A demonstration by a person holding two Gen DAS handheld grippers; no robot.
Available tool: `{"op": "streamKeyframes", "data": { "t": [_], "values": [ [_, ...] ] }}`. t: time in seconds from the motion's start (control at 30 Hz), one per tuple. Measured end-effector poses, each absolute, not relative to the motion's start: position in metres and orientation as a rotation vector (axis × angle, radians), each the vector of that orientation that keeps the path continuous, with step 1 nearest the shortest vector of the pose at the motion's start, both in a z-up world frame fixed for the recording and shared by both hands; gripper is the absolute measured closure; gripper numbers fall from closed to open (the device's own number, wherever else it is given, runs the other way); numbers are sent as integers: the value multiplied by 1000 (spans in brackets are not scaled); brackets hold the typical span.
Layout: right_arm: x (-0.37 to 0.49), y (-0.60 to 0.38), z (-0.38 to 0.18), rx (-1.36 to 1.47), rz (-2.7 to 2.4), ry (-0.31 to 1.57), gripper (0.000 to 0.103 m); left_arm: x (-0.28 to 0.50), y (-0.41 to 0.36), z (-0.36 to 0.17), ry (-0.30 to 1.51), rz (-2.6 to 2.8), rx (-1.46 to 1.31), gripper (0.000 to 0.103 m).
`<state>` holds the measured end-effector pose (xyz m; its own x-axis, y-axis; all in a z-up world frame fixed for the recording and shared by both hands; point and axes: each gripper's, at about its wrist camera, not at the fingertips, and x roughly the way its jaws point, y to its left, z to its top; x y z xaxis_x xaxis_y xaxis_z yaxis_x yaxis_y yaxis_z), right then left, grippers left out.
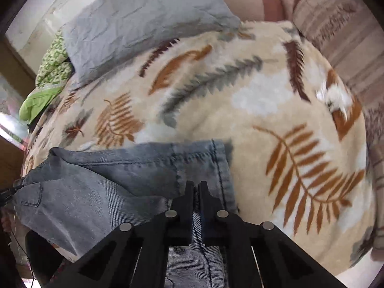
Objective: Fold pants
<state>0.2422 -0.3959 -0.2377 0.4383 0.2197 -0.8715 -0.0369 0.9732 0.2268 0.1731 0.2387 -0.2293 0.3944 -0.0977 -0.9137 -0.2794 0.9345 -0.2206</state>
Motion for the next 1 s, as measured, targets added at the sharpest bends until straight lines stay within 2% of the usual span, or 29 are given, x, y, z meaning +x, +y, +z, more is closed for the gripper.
{"op": "streamKeyframes", "data": {
  "t": [0.3, 0.47, 0.57, 0.63, 0.67, 0.7, 0.73, 0.77, 0.8, 0.9, 0.93, 1.0],
  "values": [
    [270, -406, -203, 221, 140, 972, 101, 160, 240, -216, 1076, 127, -424, 86],
    [278, -413, -230, 380, 253, 1090, 100, 152, 236, -233, 1135, 135, -381, 86],
    [268, -423, -237, 472, 298, 1060, 100, 151, 243, -243, 1168, 130, -425, 85],
    [245, -442, -233, 552, 288, 958, 95, 152, 243, -246, 1184, 135, -430, 85],
    [238, -444, -232, 551, 280, 946, 89, 153, 241, -245, 1186, 134, -423, 85],
    [232, -444, -234, 535, 262, 966, 63, 153, 239, -245, 1186, 134, -415, 83],
    [228, -444, -237, 525, 237, 1000, 10, 154, 238, -245, 1193, 134, -409, 77],
    [223, -444, -242, 524, 214, 1022, 5, 155, 237, -246, 1204, 136, -408, 73],
    [220, -445, -246, 523, 220, 1033, 4, 156, 236, -247, 1209, 137, -411, 67],
    [215, -440, -254, 449, 202, 1068, 9, 155, 233, -247, 1207, 149, -391, 67],
    [215, -436, -256, 422, 208, 1073, 20, 154, 232, -247, 1203, 156, -383, 67],
    [220, -428, -263, 367, 195, 1116, 32, 154, 230, -244, 1187, 161, -372, 72]
  ]
}}
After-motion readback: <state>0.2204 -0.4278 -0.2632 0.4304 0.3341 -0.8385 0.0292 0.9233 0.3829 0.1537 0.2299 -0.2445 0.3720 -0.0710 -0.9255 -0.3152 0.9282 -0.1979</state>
